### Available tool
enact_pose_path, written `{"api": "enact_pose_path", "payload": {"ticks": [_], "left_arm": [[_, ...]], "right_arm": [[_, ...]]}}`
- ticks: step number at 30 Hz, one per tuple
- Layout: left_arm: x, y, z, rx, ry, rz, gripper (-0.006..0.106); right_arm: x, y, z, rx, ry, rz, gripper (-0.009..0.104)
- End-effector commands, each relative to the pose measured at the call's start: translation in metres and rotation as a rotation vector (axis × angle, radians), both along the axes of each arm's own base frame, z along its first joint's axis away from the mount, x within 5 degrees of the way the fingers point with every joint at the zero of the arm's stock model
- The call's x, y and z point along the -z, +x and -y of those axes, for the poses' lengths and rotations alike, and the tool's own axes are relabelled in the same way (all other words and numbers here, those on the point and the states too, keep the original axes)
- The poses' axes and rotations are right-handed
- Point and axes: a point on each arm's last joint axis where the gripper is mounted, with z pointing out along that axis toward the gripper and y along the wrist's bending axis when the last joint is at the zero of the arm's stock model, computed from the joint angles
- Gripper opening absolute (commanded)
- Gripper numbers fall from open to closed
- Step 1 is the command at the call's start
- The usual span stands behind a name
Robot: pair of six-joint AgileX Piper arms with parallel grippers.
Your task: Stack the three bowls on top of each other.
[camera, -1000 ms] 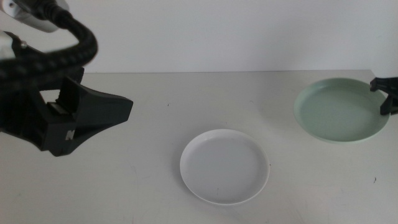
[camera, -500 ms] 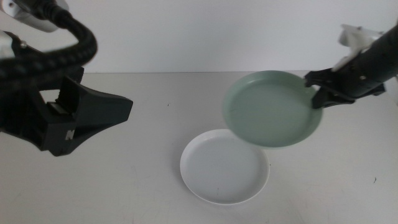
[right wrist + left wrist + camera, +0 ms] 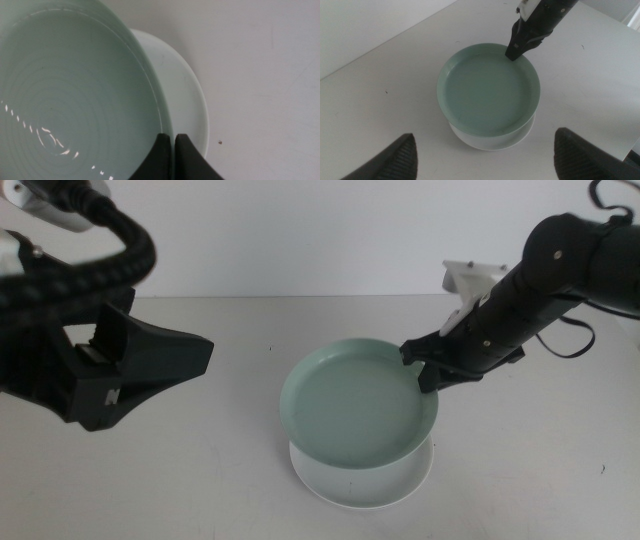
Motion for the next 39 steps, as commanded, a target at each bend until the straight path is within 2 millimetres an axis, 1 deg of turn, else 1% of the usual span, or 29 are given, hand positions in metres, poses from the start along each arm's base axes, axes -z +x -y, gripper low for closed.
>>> {"api": "enact_pose_path", "payload": {"ticks": [1,7,11,15,19,22,27,32,36,39], "left_arm": [[-0.014,-0.001,0.0,-0.007,-0.07,0.067,0.105],[-0.014,-0.001,0.0,-0.007,-0.07,0.067,0.105],[-0.014,-0.001,0.0,-0.007,-0.07,0.067,0.105],[-0.014,-0.001,0.0,-0.007,-0.07,0.067,0.105],[-0.014,-0.001,0.0,-0.007,-0.07,0.067,0.105],[-0.014,-0.001,0.0,-0.007,-0.07,0.067,0.105],[-0.014,-0.001,0.0,-0.007,-0.07,0.067,0.105],[-0.014,-0.001,0.0,-0.007,-0.07,0.067,0.105],[-0.014,-0.001,0.0,-0.007,-0.07,0.067,0.105],[-0.014,-0.001,0.0,-0.007,-0.07,0.067,0.105]], "right_arm": [[-0.016,0.003,-0.002,0.014,0.037,0.067,-0.001],[0.008,0.01,-0.005,0.009,0.012,0.007,-0.001],[0.019,0.013,-0.006,-0.002,-0.001,-0.016,-0.001],[0.025,0.014,-0.007,-0.011,-0.007,-0.032,-0.001],[0.025,0.015,-0.007,-0.014,-0.014,-0.025,0.0],[0.025,0.015,-0.007,-0.013,-0.014,-0.02,0.004],[0.025,0.014,-0.007,-0.014,-0.011,-0.028,0.02],[0.018,0.013,-0.005,-0.011,-0.006,-0.011,0.037],[-0.001,0.008,-0.001,-0.004,0.012,0.036,0.047],[-0.02,0.002,0.003,-0.014,0.019,0.087,0.05]]}}
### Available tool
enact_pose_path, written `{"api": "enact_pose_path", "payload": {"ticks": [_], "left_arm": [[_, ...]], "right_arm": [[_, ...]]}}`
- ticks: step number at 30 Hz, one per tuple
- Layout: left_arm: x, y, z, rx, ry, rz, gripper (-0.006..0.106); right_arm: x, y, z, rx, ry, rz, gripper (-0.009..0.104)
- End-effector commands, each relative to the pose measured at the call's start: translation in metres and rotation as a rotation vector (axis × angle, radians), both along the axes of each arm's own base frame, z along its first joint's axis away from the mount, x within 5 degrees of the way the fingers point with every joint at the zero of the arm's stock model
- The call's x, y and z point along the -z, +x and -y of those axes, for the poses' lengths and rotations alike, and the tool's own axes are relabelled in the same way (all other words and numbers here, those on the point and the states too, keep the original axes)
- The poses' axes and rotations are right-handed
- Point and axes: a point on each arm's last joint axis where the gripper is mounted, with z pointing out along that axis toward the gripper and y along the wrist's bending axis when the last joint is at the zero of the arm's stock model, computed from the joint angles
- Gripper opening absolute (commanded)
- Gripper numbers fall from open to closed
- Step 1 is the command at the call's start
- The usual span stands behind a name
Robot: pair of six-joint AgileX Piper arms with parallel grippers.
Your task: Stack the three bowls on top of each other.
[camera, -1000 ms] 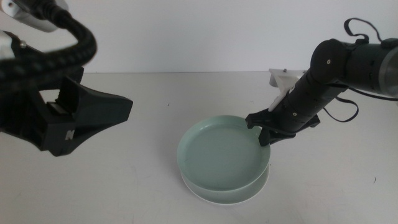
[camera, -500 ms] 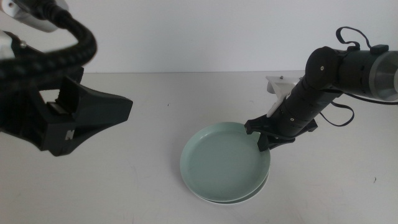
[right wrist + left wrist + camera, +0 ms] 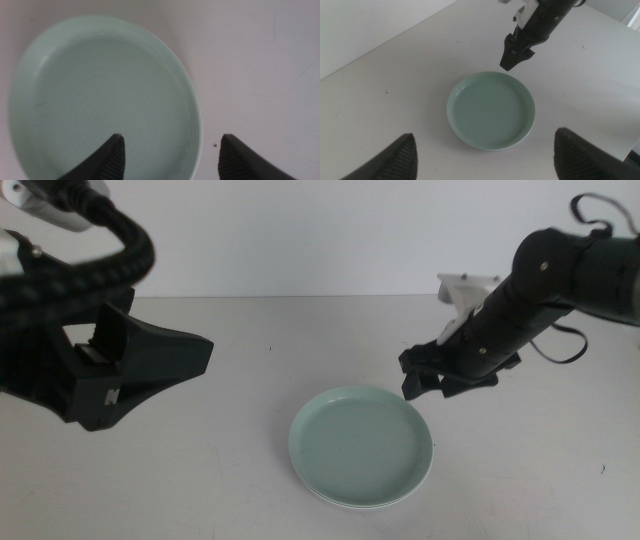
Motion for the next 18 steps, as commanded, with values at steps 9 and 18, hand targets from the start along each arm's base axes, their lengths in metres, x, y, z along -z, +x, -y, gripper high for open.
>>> {"api": "enact_pose_path", "payload": {"ticks": [9,18], "left_arm": [[-0.014,-0.001,0.0,-0.007,-0.068,0.068,0.105],[-0.014,-0.001,0.0,-0.007,-0.068,0.068,0.105]], "right_arm": [[-0.089,-0.023,0.05,0.047,0.05,0.185,0.05],[-0.116,-0.039,0.108,0.137,0.019,0.212,0.05]]}}
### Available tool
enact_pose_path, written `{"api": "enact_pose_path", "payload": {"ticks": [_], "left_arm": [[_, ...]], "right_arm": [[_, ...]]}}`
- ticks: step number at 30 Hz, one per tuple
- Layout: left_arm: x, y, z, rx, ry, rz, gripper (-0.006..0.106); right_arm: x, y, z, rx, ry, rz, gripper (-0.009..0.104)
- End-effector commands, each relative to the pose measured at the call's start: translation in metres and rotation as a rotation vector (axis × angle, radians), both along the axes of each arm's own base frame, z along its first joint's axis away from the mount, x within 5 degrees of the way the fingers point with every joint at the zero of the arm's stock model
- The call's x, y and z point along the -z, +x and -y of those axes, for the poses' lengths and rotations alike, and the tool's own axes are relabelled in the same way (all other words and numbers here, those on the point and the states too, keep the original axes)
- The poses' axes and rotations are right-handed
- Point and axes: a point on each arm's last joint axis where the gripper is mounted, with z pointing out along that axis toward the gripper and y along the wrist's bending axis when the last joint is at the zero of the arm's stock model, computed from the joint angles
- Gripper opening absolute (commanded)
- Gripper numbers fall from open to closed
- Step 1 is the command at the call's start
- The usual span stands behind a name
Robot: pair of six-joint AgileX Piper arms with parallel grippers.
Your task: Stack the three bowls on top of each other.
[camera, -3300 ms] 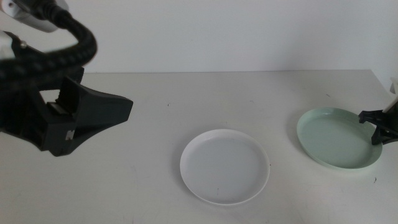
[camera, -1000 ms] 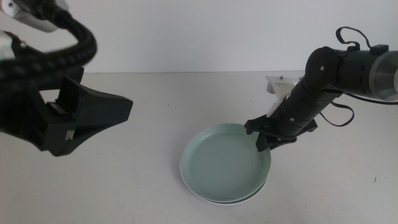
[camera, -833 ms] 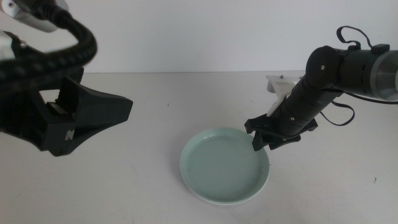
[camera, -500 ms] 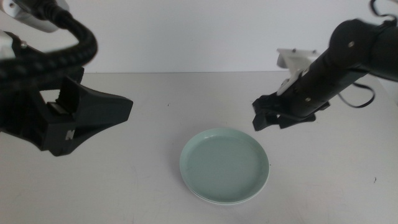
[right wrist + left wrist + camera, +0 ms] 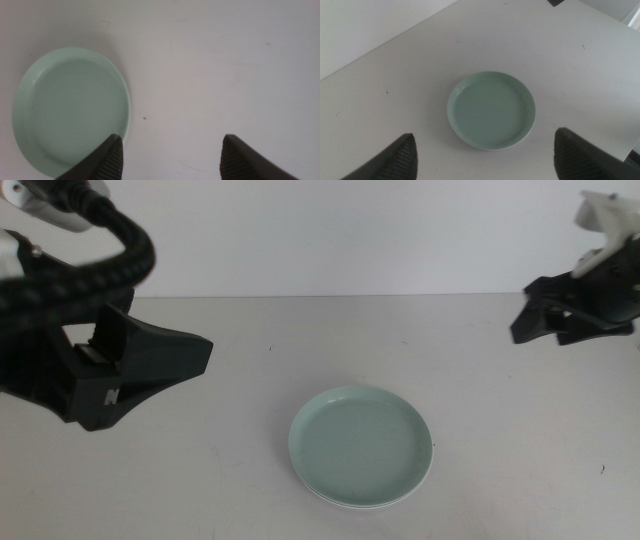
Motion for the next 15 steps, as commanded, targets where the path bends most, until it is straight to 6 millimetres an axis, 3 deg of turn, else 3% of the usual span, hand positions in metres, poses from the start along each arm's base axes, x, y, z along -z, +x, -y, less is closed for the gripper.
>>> {"api": "enact_pose_path", "payload": {"ticks": [1,5,8,15], "left_arm": [[-0.014,-0.001,0.001,-0.008,-0.072,0.07,0.105],[-0.023,0.009,0.002,-0.041,-0.123,0.182,0.105],[-0.017,0.025,0.0,-0.123,-0.1,0.154,0.105],[0.012,0.077,-0.037,-0.388,0.045,0.021,0.105]], "right_arm": [[-0.029,-0.012,0.013,0.014,0.002,0.095,0.05],[-0.044,-0.022,0.03,0.059,-0.001,0.141,0.05],[-0.057,-0.03,0.039,0.095,-0.005,0.197,0.05],[-0.074,-0.054,0.041,0.081,-0.033,0.303,0.05]]}}
